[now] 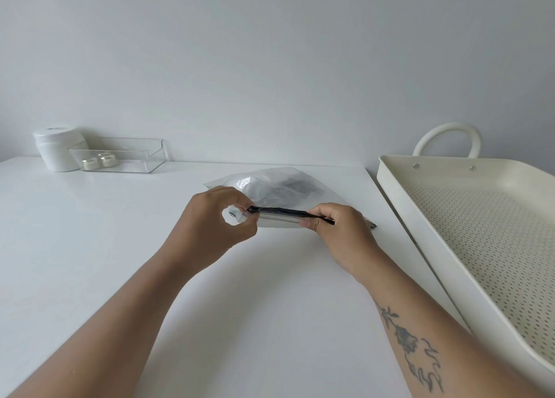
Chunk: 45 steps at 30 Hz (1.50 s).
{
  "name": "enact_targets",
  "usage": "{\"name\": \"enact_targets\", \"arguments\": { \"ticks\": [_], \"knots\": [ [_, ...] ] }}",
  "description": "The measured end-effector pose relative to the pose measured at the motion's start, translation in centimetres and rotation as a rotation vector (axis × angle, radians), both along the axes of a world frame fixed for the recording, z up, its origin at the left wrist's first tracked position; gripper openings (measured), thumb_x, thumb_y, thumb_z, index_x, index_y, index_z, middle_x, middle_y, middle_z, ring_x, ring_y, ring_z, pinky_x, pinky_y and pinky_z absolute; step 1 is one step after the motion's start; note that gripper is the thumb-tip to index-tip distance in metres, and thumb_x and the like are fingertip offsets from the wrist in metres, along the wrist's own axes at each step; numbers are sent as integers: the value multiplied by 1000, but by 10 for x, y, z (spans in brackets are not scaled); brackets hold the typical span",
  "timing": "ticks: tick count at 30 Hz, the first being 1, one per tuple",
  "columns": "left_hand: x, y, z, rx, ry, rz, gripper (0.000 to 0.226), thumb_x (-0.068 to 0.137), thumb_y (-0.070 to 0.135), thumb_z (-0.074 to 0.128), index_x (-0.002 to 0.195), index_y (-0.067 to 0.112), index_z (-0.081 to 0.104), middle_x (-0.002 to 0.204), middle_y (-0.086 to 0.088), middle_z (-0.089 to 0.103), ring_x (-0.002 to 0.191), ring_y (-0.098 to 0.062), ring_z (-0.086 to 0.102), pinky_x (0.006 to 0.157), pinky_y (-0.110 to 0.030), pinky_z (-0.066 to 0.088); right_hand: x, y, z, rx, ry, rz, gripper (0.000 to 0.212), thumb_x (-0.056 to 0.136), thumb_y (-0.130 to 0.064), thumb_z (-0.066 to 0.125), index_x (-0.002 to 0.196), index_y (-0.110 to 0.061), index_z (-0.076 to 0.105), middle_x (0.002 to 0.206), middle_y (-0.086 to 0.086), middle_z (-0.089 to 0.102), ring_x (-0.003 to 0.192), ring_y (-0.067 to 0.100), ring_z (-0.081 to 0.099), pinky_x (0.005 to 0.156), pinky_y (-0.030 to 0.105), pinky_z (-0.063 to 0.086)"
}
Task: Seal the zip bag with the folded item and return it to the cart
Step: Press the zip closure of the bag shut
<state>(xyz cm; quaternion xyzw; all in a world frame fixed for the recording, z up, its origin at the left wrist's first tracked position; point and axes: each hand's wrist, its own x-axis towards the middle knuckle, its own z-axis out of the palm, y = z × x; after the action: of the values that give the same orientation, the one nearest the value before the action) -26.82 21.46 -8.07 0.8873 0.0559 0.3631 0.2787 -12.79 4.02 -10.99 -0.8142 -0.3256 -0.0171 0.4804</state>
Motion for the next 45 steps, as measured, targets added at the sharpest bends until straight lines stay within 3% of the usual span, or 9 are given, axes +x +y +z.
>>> {"name": "enact_targets", "arguments": {
  "ticks": [10, 16, 20, 25, 29, 35, 37, 40, 45],
  "knots": [
    [0, 1, -1, -129, 12, 36, 13, 75, 26, 74, 72, 35, 65, 80, 29, 65, 83, 8, 53, 67, -2, 35, 6, -1, -4, 12, 47, -10, 20, 86, -37, 67, 66, -34, 65, 49, -28, 52, 60, 6, 44, 73, 32, 28],
    [0, 3, 0, -184, 50, 28, 7, 77, 32, 73, 76, 36, 67, 85, 26, 68, 84, 0, 59, 67, -11, 41, 9, -1, -10, 45, 70, 19, 17, 86, -34, 68, 76, -21, 66, 51, -11, 43, 58, 14, 37, 70, 33, 29],
    [2, 0, -3, -167, 103, -49, 13, 76, 24, 75, 76, 34, 67, 83, 22, 68, 77, 4, 58, 68, -7, 41, 3, 3, -9, 49, 13, 83, 9, 84, -32, 70, 77, -30, 66, 59, -14, 55, 63, 12, 46, 72, 35, 35],
    [3, -1, -8, -154, 110, -9, 14, 74, 30, 78, 75, 39, 67, 75, 27, 66, 69, 7, 54, 60, -3, 38, -3, 10, -8, 38, -32, 139, 14, 82, -27, 72, 72, -34, 65, 66, -23, 58, 67, 7, 49, 73, 31, 36],
    [4, 0, -7, -97, 129, -23, 14, 76, 27, 76, 70, 35, 66, 79, 29, 66, 77, 10, 56, 66, -1, 36, -6, 11, -8, 100, 33, 184, 11, 83, -22, 72, 80, -33, 70, 75, -13, 67, 71, 7, 59, 67, 25, 45],
    [2, 0, -5, 38, 186, -45, 12, 78, 32, 75, 72, 38, 67, 85, 37, 59, 82, 9, 53, 68, -3, 35, -12, 16, -9, 68, 8, 234, 8, 83, -25, 72, 80, -33, 70, 75, -13, 64, 62, 1, 50, 56, 14, 38],
    [4, -1, -6, 39, 192, -38, 9, 80, 31, 73, 75, 36, 68, 81, 27, 62, 82, 7, 53, 68, -4, 36, -10, 14, -9, 62, 16, 203, 7, 82, -27, 72, 79, -33, 70, 71, -14, 63, 62, 3, 51, 56, 16, 38],
    [5, -3, -7, 35, 190, -34, 6, 81, 29, 72, 77, 32, 69, 75, 18, 63, 81, 2, 56, 67, -8, 39, -3, 9, -8, 18, 3, 135, 5, 83, -31, 71, 79, -33, 68, 67, -10, 62, 67, 21, 54, 62, 31, 39],
    [1, 5, -3, -83, 160, 15, 8, 81, 33, 71, 73, 33, 67, 77, 22, 65, 66, -4, 57, 57, -10, 41, 3, 4, -8, -47, -24, 83, 13, 88, -33, 63, 76, -32, 63, 60, -22, 56, 61, 12, 44, 63, 31, 33]
  ]
}}
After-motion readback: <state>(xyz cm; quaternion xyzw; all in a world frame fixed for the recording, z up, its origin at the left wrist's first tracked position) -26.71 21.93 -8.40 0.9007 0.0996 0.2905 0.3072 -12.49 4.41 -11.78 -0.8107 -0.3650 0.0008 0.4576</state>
